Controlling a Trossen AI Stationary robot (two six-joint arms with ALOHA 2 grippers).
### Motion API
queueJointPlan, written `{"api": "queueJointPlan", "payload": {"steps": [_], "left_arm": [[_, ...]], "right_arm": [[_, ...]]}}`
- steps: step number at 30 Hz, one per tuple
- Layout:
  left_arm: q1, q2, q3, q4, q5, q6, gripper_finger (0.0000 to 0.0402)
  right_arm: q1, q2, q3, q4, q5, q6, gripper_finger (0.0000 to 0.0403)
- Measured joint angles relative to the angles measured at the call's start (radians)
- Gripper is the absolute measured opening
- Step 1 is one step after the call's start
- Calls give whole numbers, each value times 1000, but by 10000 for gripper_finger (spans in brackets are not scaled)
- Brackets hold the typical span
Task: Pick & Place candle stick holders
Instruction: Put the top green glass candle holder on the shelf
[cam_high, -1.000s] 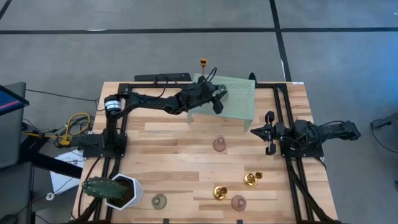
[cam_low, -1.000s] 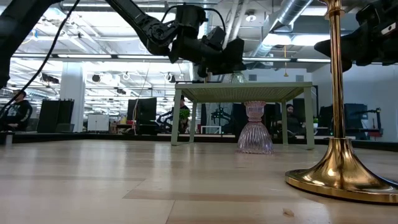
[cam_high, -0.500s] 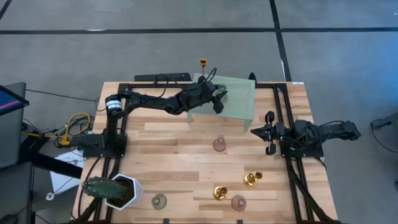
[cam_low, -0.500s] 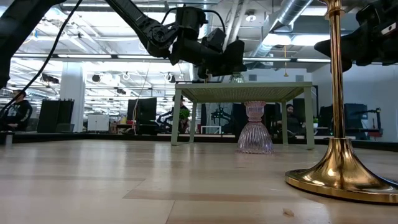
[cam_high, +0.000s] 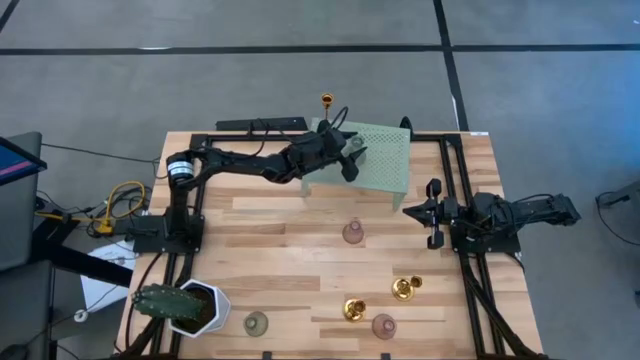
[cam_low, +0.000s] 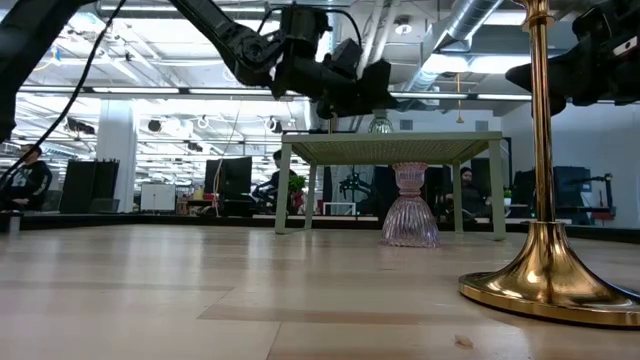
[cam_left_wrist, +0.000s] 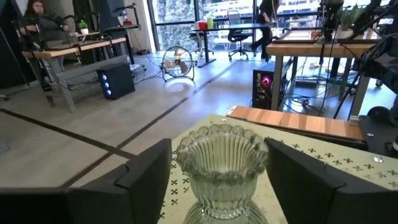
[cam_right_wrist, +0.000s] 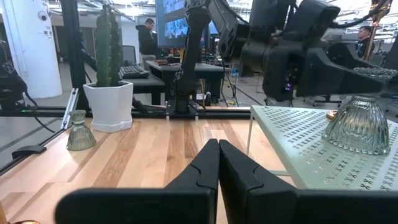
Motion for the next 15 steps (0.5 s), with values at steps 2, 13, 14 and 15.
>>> {"api": "queueJointPlan", "payload": {"steps": [2, 13, 14, 15], "left_arm": [[-1, -25, 0, -19, 0, 10, 262], [-34, -185, 0, -358, -3, 14, 267], [-40, -198, 0, -386, -2, 13, 266], [-46, -210, 0, -412, -3, 13, 265]], "right_arm": [[0, 0, 0, -2, 0, 0, 0], [0, 0, 0, -10, 3, 0, 0], [0, 0, 0, -9, 3, 1, 0], [0, 0, 0, -8, 3, 1, 0]]}}
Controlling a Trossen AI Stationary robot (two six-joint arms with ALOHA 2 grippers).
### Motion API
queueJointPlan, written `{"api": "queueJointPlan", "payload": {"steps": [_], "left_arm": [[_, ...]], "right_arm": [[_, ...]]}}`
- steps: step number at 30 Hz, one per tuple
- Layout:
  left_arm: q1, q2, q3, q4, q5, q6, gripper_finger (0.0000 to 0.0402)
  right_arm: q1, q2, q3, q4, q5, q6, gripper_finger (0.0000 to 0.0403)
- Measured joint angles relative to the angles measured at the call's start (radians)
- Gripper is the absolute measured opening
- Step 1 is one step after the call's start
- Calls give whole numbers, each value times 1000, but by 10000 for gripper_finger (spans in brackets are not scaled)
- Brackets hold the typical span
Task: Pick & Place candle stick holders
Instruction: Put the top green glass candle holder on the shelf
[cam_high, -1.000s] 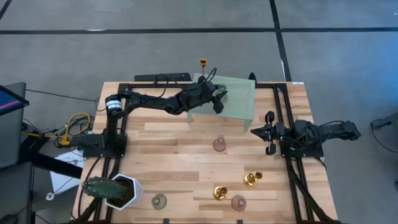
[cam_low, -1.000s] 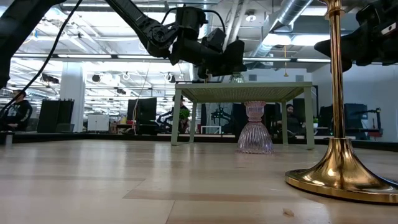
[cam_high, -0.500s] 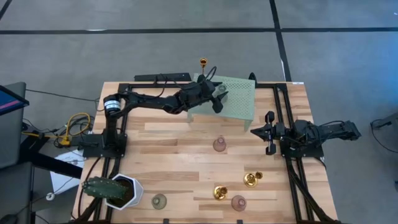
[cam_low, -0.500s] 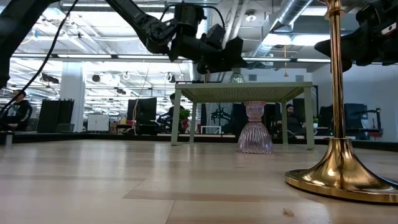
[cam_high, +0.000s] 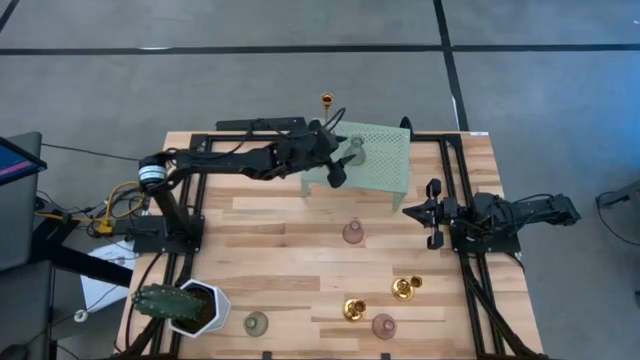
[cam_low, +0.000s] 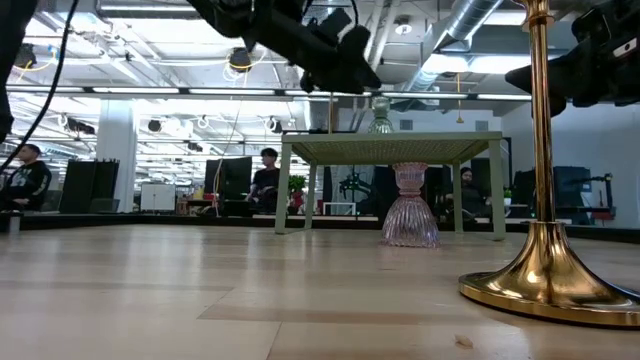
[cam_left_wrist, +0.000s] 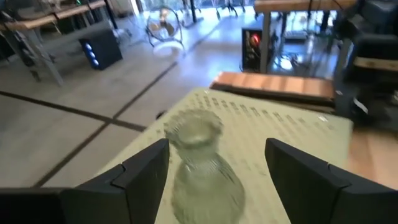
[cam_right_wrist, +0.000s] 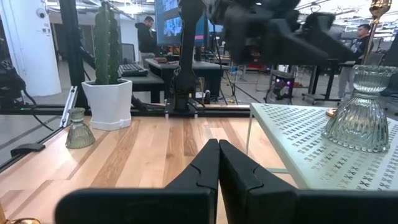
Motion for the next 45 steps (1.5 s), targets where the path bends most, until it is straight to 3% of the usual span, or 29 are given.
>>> {"api": "queueJointPlan", "payload": {"steps": [6, 9, 15, 20, 27, 30, 34, 39, 45], "left_arm": [[-43, -69, 0, -166, 1, -2, 254], [-67, -97, -23, -214, 2, 1, 229], [-90, -209, -173, -215, 3, 25, 113], [-89, -393, -348, -206, -1, 36, 12], [-89, -647, -619, -44, 148, 89, 5], [-89, -719, -721, 35, 230, 107, 6], [-89, -765, -824, 132, 254, 108, 7], [-89, -773, -863, 160, 269, 106, 7], [-90, -775, -864, 167, 430, 103, 7]], "right_arm": [[0, 0, 0, 73, 1, 35, 0], [0, 0, 0, 102, 16, 63, 0], [0, 20, 0, 111, 23, 80, 0], [0, 67, 0, 133, 27, 88, 0], [0, 172, 36, 194, 81, 88, 0], [0, 263, 78, 190, 112, 101, 0], [0, 412, 148, 201, 128, 131, 0], [-7, 646, 230, 280, 163, 141, 0], [-29, 899, 357, 319, 195, 141, 0]]}}
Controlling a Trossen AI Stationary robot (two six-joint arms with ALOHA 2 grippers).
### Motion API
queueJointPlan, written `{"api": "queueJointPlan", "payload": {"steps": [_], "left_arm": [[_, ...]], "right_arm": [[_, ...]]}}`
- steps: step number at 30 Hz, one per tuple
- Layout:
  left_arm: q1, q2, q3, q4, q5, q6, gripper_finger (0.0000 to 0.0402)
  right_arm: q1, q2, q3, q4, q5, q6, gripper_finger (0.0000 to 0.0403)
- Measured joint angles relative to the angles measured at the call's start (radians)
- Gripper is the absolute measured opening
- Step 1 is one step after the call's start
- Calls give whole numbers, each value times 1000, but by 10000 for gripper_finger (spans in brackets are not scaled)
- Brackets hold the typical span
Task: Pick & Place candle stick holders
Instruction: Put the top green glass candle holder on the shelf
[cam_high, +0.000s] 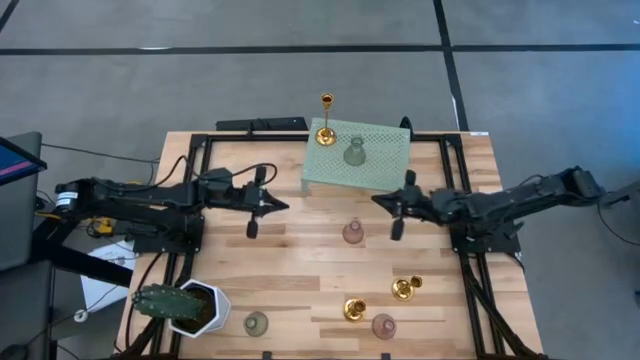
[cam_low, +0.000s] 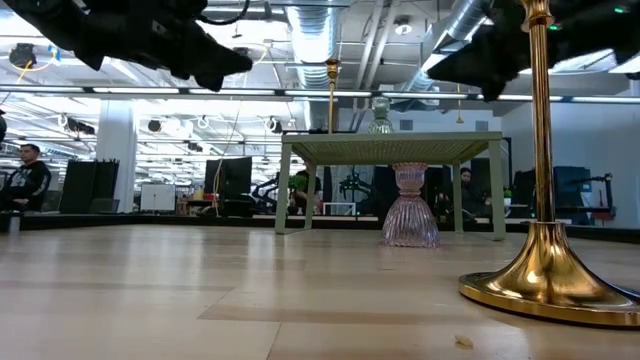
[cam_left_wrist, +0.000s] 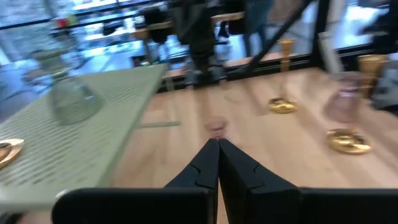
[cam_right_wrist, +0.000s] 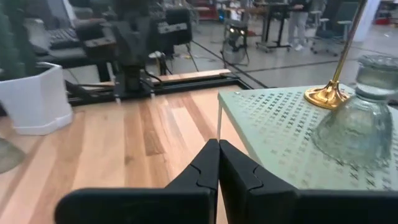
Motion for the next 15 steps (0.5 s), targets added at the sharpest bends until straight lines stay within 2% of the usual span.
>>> {"api": "queueJointPlan", "payload": {"steps": [6, 15], "left_arm": [[0, -4, 0, 3, 26, -24, 8], [0, -4, 0, 3, 27, -27, 8]], "right_arm": [[-47, 188, 121, 15, 17, 0, 0], [-147, 365, 229, 12, 19, 0, 0]]}}
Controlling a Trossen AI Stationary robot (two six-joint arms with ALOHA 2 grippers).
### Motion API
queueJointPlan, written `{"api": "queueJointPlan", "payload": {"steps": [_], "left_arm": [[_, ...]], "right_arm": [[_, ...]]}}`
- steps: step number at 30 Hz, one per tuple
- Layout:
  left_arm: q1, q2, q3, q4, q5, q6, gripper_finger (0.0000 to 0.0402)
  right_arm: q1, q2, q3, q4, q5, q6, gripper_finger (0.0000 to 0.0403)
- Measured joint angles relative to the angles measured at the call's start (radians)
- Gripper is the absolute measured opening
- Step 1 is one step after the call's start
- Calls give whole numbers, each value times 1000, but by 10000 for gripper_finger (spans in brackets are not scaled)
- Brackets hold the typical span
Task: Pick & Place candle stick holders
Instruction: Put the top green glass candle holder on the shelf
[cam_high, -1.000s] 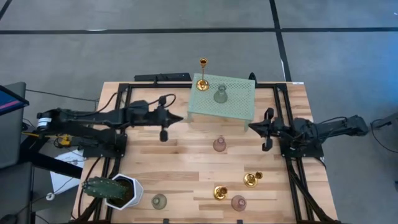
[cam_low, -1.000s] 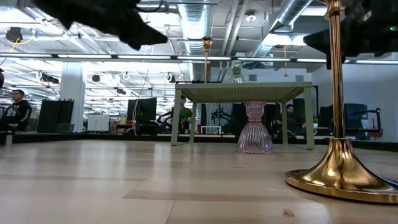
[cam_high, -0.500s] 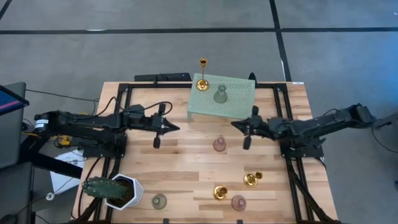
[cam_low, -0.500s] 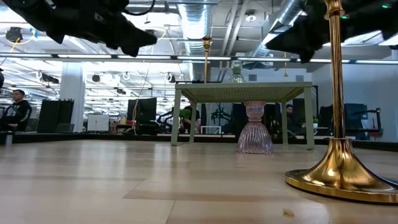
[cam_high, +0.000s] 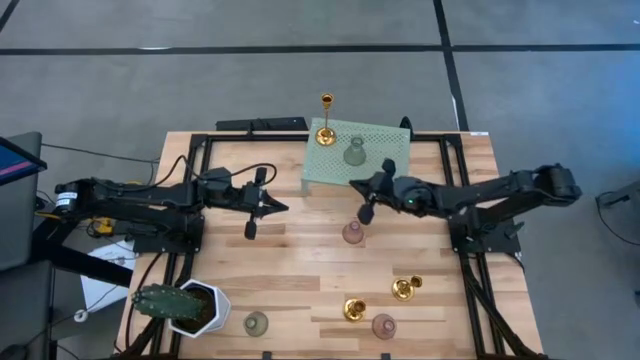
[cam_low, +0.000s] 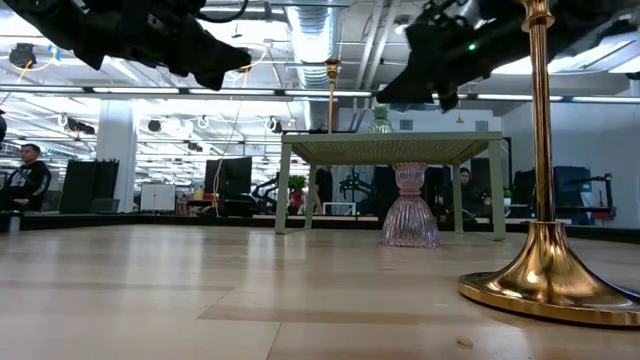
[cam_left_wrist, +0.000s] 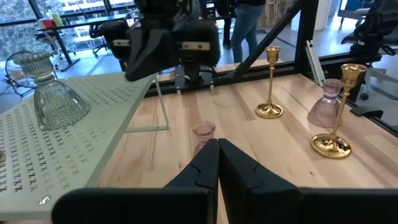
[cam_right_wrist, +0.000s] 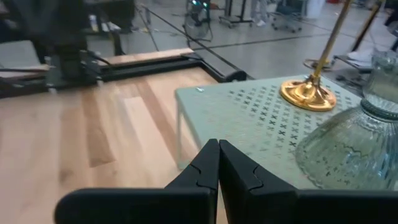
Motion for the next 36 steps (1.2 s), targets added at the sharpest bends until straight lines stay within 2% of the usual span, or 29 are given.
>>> {"api": "queueJointPlan", "payload": {"steps": [6, 14, 31, 36], "left_arm": [[0, 0, 0, 0, 0, 0, 8], [0, 0, 0, 0, 0, 0, 8], [0, 0, 1, 0, 0, 0, 8], [0, 0, 1, 0, 0, 0, 8]], "right_arm": [[-53, 48, 25, -4, 32, 0, 0], [-98, 50, 26, -19, 67, 0, 0], [-187, 50, 26, 33, 35, 26, 0], [-230, 50, 26, 77, -42, 26, 0]]}}
